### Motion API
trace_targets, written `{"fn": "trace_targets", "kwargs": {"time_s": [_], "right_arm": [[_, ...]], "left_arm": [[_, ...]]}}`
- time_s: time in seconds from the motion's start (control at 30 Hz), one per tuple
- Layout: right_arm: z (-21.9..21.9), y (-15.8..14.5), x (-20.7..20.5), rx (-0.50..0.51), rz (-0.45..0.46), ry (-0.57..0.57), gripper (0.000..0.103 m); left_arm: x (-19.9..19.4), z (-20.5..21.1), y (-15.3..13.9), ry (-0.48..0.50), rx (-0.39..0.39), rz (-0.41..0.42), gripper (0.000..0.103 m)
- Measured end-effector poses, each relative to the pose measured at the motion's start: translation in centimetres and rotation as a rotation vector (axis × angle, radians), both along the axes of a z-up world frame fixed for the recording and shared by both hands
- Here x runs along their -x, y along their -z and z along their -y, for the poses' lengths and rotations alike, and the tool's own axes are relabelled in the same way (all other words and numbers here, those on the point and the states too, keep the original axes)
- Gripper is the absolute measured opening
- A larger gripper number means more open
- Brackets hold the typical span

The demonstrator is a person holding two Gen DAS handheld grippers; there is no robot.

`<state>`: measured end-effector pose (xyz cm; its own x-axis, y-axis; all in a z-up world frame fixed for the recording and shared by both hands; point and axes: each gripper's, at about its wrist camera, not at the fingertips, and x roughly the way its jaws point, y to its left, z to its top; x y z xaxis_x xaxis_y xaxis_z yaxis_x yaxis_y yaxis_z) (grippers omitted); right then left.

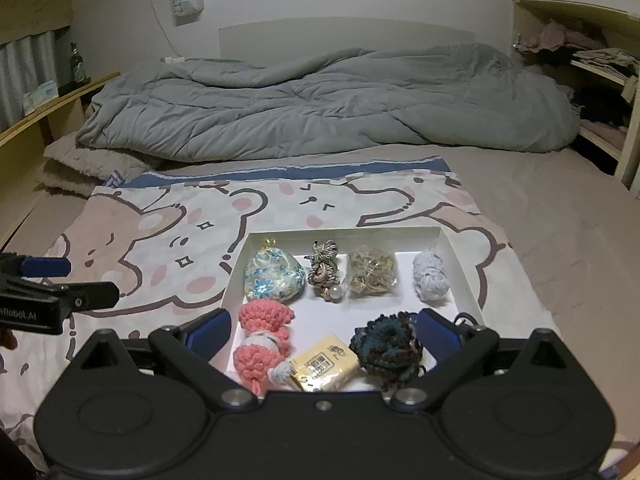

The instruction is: Organize objects

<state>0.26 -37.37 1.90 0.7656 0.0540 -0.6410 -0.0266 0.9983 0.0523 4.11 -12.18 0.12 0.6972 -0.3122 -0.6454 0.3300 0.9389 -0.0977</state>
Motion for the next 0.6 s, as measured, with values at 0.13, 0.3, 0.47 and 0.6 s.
{"fn": "trace_targets", "kwargs": {"time_s": [0.13,0.3,0.47,0.6], "right_arm": [[-0.20,0.19,0.49,0.001,0.003,0.008,0.100],[-0.50,0.28,0.68,0.014,0.010,0.009,0.100],[-0.79,0.43,0.79,0.029,0.011,0.006,0.100],[-0.86,0.50,0.71,0.033,0.006,0.007,0.100]], "left_arm": [[0.51,0.26,0.09,0.014,0.014,0.001,0.103],[0.81,0.30,0.28,0.002,0.014,0.007,0.103],[0.70,0.07,0.50,-0.022,-0.004,0.015,0.103],[0.50,-0.01,0.63,-0.025,-0.020,0.015,0.103]]}}
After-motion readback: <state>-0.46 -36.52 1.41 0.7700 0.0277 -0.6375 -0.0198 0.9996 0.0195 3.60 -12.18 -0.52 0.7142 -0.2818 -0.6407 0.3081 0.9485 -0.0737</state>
